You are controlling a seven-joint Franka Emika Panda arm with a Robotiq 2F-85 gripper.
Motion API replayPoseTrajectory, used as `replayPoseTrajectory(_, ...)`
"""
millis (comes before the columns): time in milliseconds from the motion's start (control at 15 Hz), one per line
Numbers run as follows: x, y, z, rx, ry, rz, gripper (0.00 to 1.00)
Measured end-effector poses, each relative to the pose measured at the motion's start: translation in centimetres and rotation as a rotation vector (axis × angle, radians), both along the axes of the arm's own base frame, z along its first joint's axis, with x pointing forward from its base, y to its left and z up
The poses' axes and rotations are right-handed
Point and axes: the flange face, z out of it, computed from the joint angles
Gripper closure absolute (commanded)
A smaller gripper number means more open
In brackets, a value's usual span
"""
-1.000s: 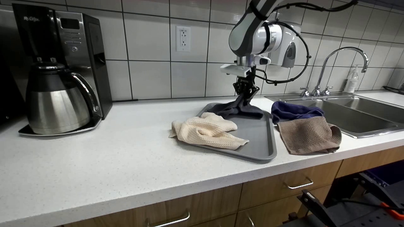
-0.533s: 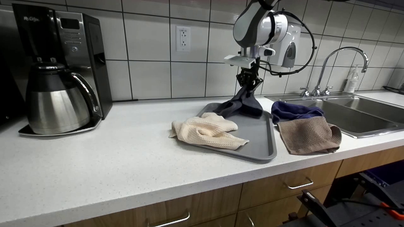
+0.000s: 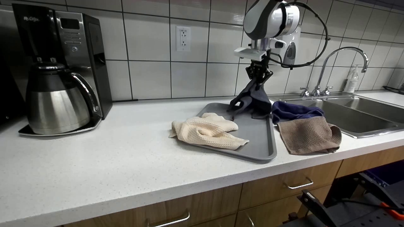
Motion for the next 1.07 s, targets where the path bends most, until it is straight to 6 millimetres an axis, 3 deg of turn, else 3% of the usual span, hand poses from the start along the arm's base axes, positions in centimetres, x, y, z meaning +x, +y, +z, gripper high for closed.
replayPoseTrajectory(733, -1.2, -7.1, 1.9, -0.023, -0.023, -0.094, 0.98)
replayPoseTrajectory(1067, -1.5, -8.5, 2.0, -0.028, -0.025, -0.115, 0.98)
